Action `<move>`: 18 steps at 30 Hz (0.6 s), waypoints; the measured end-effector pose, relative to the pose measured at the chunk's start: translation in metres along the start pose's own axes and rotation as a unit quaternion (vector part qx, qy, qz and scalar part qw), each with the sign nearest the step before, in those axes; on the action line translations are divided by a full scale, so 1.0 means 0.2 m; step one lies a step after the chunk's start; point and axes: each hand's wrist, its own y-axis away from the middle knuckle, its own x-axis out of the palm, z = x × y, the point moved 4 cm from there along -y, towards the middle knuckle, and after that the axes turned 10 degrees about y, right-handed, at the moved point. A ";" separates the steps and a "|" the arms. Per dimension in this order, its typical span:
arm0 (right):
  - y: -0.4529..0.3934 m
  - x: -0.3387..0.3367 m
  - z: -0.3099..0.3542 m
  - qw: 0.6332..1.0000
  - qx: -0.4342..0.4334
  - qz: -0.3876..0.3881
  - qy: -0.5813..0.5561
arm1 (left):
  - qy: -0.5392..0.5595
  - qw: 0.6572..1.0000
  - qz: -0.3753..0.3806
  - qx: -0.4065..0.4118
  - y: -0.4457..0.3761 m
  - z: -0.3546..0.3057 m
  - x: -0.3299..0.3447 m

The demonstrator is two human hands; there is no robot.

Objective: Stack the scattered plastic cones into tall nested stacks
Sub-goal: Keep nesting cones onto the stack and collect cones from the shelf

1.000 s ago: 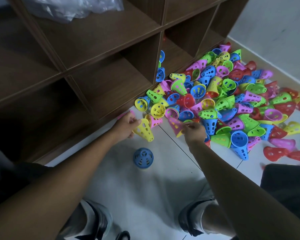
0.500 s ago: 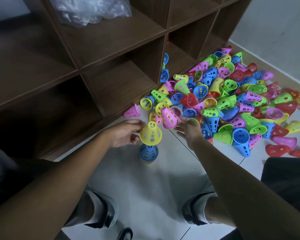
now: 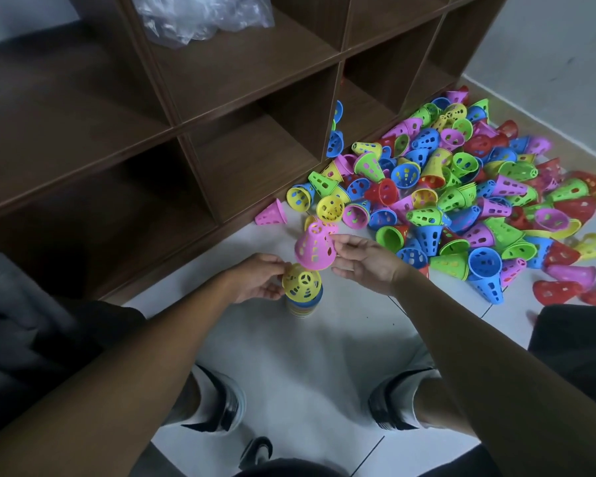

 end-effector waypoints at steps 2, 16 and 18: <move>0.01 0.03 0.00 1.000 0.004 0.017 0.004 | -0.013 1.000 0.000 -0.005 -0.01 0.02 0.01; 0.01 0.03 -0.03 0.998 0.023 0.034 0.050 | -0.101 0.988 -0.120 0.013 -0.10 0.08 -0.05; 0.00 0.02 -0.06 0.996 0.033 0.036 0.075 | -0.115 0.983 -0.138 0.026 -0.10 0.05 -0.07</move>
